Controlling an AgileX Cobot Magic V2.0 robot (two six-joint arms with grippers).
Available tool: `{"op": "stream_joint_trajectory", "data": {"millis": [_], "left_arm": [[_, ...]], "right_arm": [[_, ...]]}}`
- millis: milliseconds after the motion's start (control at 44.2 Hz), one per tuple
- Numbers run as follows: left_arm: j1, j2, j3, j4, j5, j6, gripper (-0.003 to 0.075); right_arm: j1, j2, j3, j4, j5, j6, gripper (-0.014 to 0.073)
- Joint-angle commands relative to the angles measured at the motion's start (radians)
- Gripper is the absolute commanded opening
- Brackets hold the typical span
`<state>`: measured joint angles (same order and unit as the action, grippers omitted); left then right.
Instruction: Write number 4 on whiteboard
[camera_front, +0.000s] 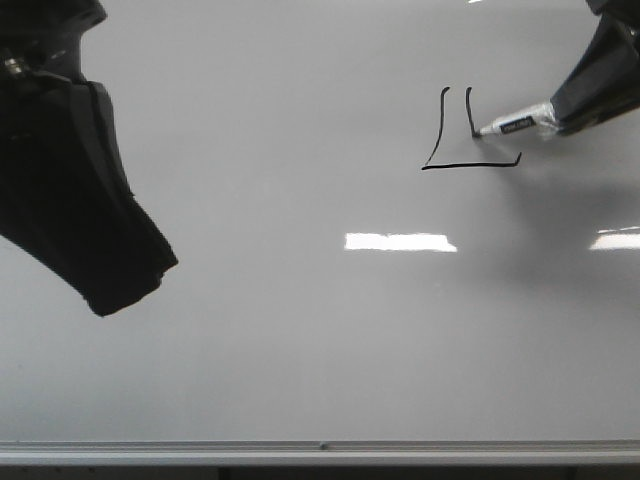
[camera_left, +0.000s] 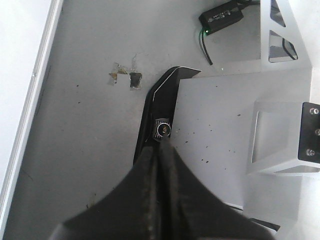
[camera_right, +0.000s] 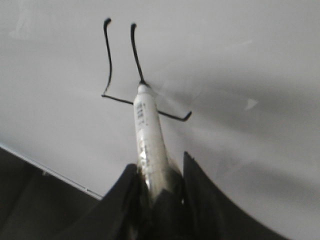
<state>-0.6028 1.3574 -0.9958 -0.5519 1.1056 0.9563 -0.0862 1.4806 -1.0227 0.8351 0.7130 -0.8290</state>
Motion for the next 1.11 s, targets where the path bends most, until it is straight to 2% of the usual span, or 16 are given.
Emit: {"op": "stream_joint_trajectory", "data": {"millis": [0, 204, 385, 498, 566, 634, 702, 770, 815, 838, 951, 1087], "left_arm": [[-0.006, -0.028, -0.030, -0.045, -0.013, -0.004, -0.0020], [-0.006, -0.028, -0.030, -0.045, -0.013, -0.004, -0.0020], [-0.006, -0.028, -0.030, -0.045, -0.013, -0.004, -0.0020], [-0.006, -0.028, -0.030, -0.045, -0.019, -0.004, -0.0020], [-0.006, -0.028, -0.030, -0.045, -0.045, -0.004, 0.0008], [-0.006, -0.028, -0.030, -0.045, -0.068, -0.004, 0.0115], [-0.006, -0.028, -0.030, -0.045, -0.089, -0.004, 0.0329], [-0.006, -0.028, -0.030, -0.045, -0.105, -0.004, 0.0583], [-0.006, -0.028, -0.030, -0.045, -0.122, -0.004, 0.0692], [-0.006, -0.028, -0.030, -0.045, -0.131, -0.004, 0.0705], [-0.006, -0.028, -0.030, -0.050, -0.173, 0.029, 0.0628], [-0.006, -0.028, -0.035, -0.083, -0.210, 0.081, 0.0619]], "right_arm": [[0.002, -0.023, 0.039, -0.009, -0.050, 0.017, -0.0110], [0.008, -0.032, 0.096, -0.007, -0.048, 0.017, -0.0110], [0.008, -0.157, 0.085, 0.001, 0.018, 0.017, -0.0110], [0.008, -0.241, 0.052, 0.004, 0.132, 0.018, -0.0110], [0.008, -0.260, 0.020, -0.006, 0.220, 0.018, -0.0110], [0.017, -0.260, -0.008, -0.048, 0.299, 0.018, -0.0110], [0.053, -0.260, -0.022, -0.122, 0.335, 0.018, -0.0110], [0.108, -0.259, -0.021, -0.194, 0.353, 0.018, -0.0110], [0.155, -0.258, -0.021, -0.237, 0.361, 0.018, -0.0110], [0.175, -0.257, -0.021, -0.251, 0.365, 0.018, -0.0110], [0.296, -0.257, -0.021, -0.287, 0.366, 0.016, -0.0110], [0.395, -0.257, -0.021, -0.287, 0.343, 0.016, -0.0110]]}}
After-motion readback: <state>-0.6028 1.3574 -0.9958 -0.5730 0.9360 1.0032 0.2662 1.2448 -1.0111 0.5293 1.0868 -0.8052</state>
